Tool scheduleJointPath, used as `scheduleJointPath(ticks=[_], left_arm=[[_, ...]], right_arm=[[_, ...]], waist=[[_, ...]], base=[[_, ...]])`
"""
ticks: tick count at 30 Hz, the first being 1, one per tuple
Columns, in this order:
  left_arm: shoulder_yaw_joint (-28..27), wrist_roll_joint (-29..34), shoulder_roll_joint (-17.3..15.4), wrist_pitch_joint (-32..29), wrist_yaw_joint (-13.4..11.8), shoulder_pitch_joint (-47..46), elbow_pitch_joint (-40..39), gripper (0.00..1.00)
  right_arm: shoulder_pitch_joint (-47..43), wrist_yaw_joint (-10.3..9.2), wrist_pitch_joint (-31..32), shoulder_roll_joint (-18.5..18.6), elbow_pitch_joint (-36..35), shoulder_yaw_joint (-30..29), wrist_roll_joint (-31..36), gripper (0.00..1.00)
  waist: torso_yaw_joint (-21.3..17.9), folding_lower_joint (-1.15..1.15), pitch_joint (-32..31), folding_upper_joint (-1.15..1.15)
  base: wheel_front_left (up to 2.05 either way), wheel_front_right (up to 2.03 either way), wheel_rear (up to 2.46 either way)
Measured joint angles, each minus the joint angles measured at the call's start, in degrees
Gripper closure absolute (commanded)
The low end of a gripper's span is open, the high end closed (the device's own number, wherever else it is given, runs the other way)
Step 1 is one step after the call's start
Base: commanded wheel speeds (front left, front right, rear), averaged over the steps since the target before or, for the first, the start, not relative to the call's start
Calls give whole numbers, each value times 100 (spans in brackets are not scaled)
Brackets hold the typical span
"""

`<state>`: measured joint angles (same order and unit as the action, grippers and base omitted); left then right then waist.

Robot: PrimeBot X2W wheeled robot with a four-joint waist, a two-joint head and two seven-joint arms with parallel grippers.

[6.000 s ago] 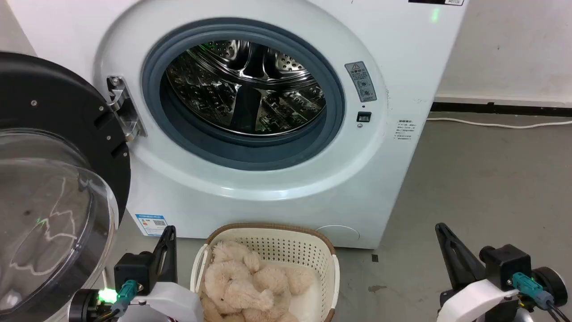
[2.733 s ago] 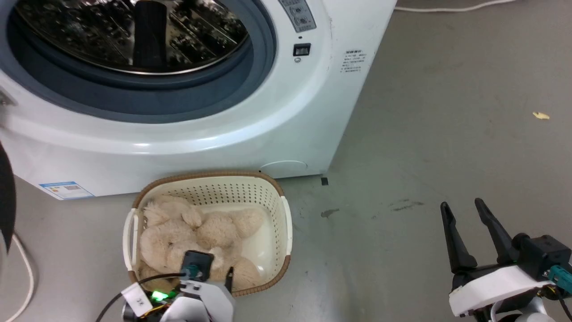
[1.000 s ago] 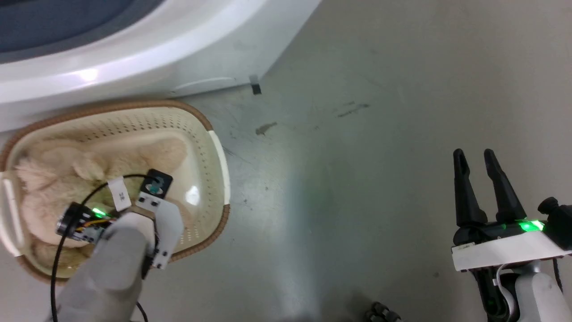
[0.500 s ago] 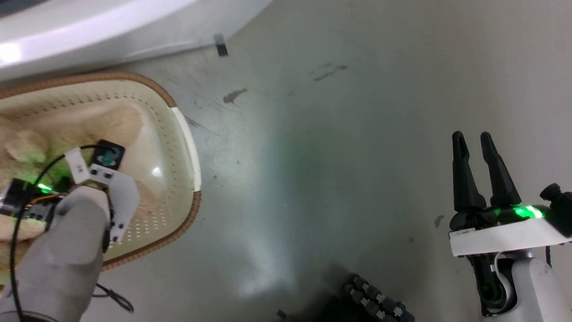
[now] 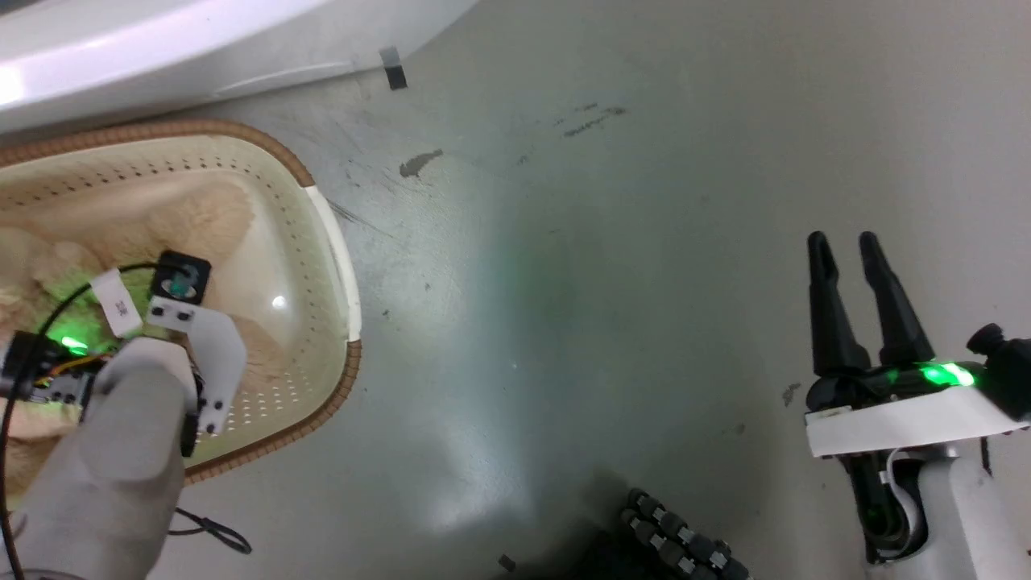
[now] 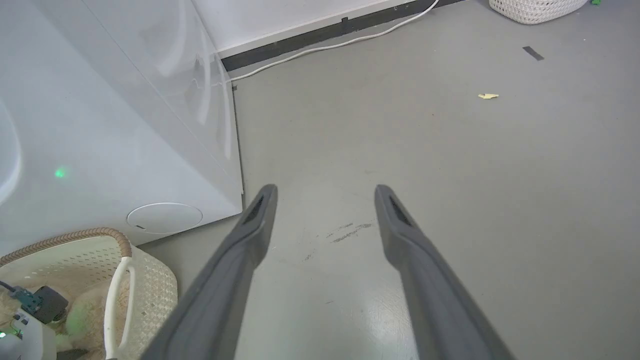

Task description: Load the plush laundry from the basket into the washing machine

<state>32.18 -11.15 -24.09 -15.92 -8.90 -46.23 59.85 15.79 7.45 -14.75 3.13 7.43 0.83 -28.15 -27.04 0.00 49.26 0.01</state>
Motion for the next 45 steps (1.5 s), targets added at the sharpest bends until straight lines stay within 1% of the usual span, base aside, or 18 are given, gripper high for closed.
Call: scheduleJointPath(ticks=[5, 8, 10, 13, 15, 17, 22, 25, 28, 35, 41, 45], left_arm=[[-36, -130, 149, 465, -27, 201, -49, 100], [-107, -244, 324, 1096, -102, 360, -164, 100], [-99, -267, 465, 1454, -102, 474, -179, 100], [-204, -465, 714, 1887, -135, 722, -127, 100], [-310, -614, 842, 2281, -209, 933, -110, 100], [-337, -676, 949, 2622, -209, 1127, -105, 100], [-319, -717, 1232, 2996, -209, 1587, -344, 100], [-307, -699, 1295, 3018, -211, 1956, -783, 100], [-336, -583, 1288, 3020, -263, 2393, -1533, 100], [-592, -328, 1227, 3053, -408, 3519, -3268, 100], [-893, -37, 1053, 3054, -479, 4021, -4536, 100], [-1044, 160, 939, 3060, -505, 4144, -5099, 100]], right_arm=[[-5, 0, 0, 3, -46, -180, 157, 0], [-38, 0, -1, 13, -94, -256, 278, 0], [-136, 0, 0, 36, -148, -301, 374, 0], [-389, 0, 0, 85, -238, -387, 538, 0], [-565, 0, -1, 100, -250, -445, 677, 0], [-744, 0, 0, 103, -264, -481, 834, 0], [-1184, 0, -1, 99, -368, -523, 1124, 0], [-1430, 0, -1, 86, -407, -575, 1319, 0], [-1666, 0, -1, 63, -438, -639, 1441, 0], [-2106, 0, -1, 18, -478, -682, 1649, 0], [-2284, 0, -1, -1, -508, -664, 1688, 0], [-2374, 0, -1, -4, -520, -624, 1593, 0]], waist=[[107, 0, -248, 0], [196, 0, -469, 0], [264, 0, -658, 0], [382, 0, -996, 0], [467, 0, -1254, 0], [562, -1, -1535, 0], [850, -1, -2259, 0], [1036, -2, -2706, 0], [1228, -2, -3136, 0], [1661, -3, -4008, 0], [1947, -2, -4489, 0], [2032, -2, -4601, 0]], base=[[0, 0, 0], [0, 0, 0], [0, 0, 0], [0, 0, 0], [0, 0, 0], [0, 0, 0], [0, 0, 0], [0, 0, 0], [0, 0, 0], [0, 0, 0], [0, 0, 0], [0, 0, 0]])
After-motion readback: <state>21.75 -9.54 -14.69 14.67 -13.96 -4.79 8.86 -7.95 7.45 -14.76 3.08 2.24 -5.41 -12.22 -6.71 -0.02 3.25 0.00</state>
